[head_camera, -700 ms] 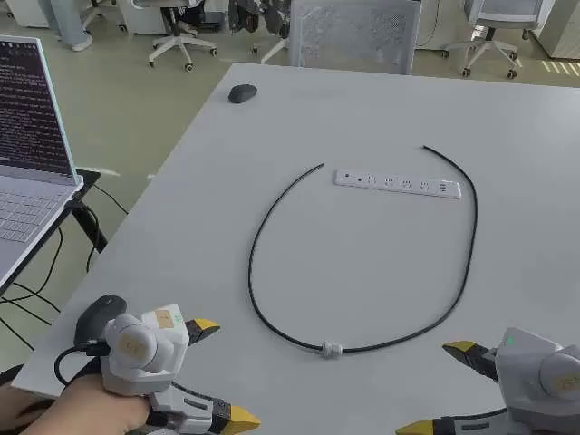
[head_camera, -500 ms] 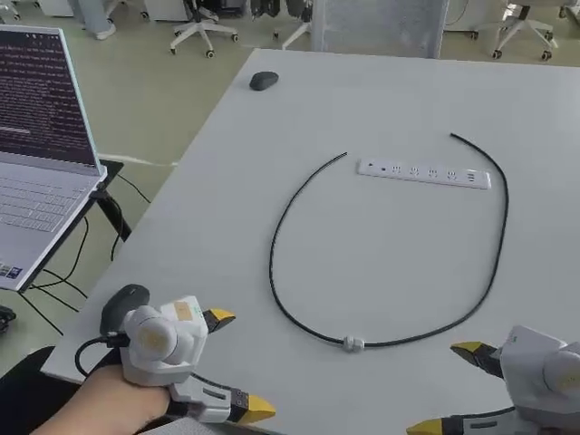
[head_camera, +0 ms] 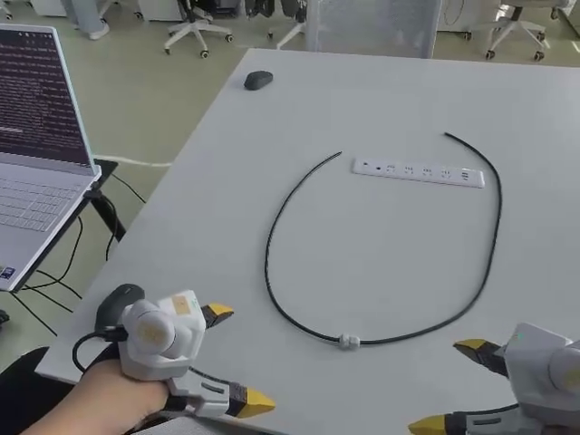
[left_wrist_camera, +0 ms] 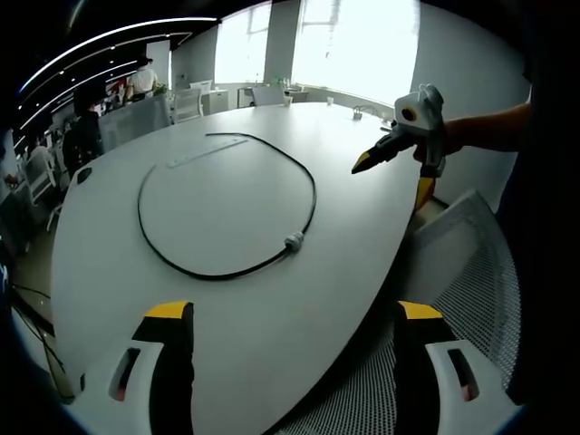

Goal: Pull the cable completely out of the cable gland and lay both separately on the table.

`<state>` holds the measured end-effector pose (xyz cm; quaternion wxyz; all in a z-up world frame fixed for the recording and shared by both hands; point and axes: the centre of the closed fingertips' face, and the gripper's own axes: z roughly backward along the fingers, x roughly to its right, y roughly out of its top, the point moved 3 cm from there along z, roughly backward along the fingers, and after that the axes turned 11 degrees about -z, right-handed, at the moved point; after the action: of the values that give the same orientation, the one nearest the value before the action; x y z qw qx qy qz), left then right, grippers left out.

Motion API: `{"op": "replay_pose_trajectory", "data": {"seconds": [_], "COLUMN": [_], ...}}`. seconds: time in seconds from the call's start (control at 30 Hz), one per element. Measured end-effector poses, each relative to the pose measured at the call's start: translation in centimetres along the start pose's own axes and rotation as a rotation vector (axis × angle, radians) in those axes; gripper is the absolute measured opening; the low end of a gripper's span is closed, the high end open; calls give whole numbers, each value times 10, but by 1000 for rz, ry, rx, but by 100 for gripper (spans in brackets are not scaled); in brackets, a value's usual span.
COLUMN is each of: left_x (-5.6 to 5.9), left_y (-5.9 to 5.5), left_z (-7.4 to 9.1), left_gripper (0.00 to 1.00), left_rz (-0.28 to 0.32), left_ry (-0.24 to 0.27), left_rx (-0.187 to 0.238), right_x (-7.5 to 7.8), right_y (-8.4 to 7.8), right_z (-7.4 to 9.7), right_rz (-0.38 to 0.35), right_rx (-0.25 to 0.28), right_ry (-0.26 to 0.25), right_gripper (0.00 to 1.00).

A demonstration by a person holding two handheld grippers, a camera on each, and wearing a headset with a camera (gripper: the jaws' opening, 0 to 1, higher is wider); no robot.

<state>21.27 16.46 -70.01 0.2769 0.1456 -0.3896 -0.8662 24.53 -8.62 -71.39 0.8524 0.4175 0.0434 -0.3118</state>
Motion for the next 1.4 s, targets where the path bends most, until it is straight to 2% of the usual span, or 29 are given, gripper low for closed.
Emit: {"op": "replay_pose_trajectory", "data": {"seconds": [0.17, 0.27, 0.4, 0.57, 0.67, 0.9, 1.0, 1.13, 1.17, 1.23, 1.4], "left_x": [1, 4, 2, 1, 1, -1, -4, -5, -4, -4, -3], "left_y": [1, 0, -5, -2, -5, -7, -11, -9, -8, -8, -7], "left_z": [-1, 0, 0, 1, -1, -4, -6, -6, -7, -8, -9], "left_gripper": [91, 91, 90, 89, 89, 88, 86, 86, 86, 86, 86], "left_rz": [8, -6, 3, 50, 37, 49, 48, 54, 58, 61, 68], "left_ry": [-2, -5, 1, 6, 1, -9, -10, -14, -16, -19, -22], "left_rx": [7, -4, -13, 29, 10, 12, -9, -1, 0, 5, 6], "right_x": [1, 2, 4, 11, 13, 23, 23, 22, 23, 21, 21], "right_y": [4, 10, 17, 26, 33, 47, 49, 46, 46, 47, 48], "right_z": [-8, -14, -22, -32, -38, -59, -69, -79, -81, -86, -98], "right_rz": [6, 11, 14, 26, 25, 51, 77, 121, 153, 189, 224], "right_rx": [-5, -7, -12, -26, -30, -51, -80, -129, -144, -150, -181], "right_ry": [6, 9, 26, 28, 31, 35, 44, 55, 52, 64, 85], "right_gripper": [89, 87, 87, 84, 81, 76, 73, 68, 66, 61, 55]}}
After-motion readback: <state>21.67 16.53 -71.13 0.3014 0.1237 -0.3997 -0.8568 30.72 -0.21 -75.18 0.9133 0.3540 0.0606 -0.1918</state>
